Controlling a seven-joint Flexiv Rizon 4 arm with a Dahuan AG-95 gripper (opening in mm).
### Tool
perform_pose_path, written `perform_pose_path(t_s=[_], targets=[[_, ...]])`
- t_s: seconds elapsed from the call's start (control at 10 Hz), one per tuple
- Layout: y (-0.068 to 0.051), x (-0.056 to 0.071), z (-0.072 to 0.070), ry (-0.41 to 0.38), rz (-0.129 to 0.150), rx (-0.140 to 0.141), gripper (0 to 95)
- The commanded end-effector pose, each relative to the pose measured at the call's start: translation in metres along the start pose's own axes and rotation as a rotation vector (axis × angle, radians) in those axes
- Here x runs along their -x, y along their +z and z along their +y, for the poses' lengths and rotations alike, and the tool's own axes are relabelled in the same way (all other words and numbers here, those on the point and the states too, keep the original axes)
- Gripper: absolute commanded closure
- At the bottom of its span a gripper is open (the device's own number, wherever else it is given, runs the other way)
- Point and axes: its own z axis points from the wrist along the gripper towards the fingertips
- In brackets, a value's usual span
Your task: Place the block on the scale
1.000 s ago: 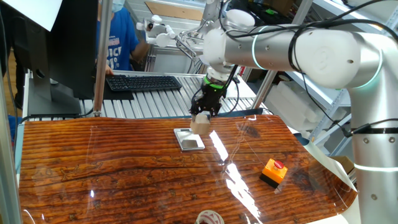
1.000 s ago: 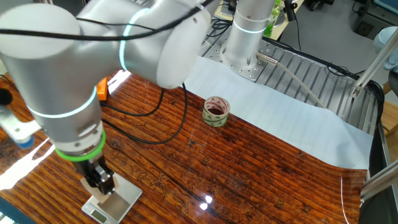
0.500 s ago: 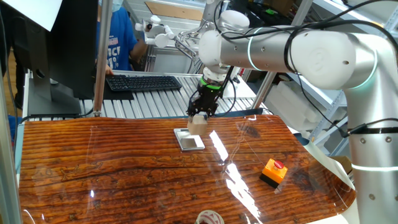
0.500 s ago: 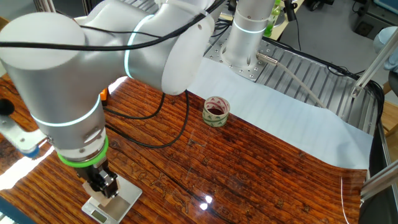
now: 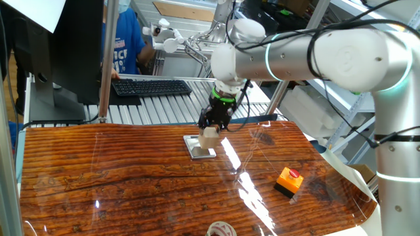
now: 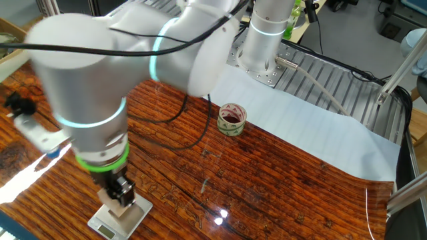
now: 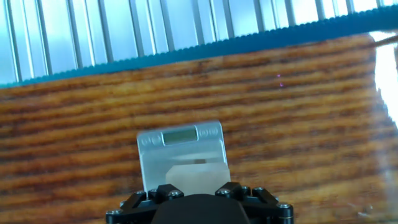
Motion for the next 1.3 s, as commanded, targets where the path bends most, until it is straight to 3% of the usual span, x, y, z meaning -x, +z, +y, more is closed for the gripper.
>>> perform_pose_path(t_s=[0.1, 0.5, 0.6, 1.3], targets=[[0.0012, 0.0056, 0.0013, 0.011, 0.013, 0.000, 95.0], [-0.0022, 0.0116, 0.0012, 0.054, 0.025, -0.018, 95.0], [-0.0021, 0.0119, 0.0008, 0.056, 0.039, -0.025, 95.0], [-0.0021, 0.0120, 0.0008, 0.084, 0.066, -0.015, 95.0]])
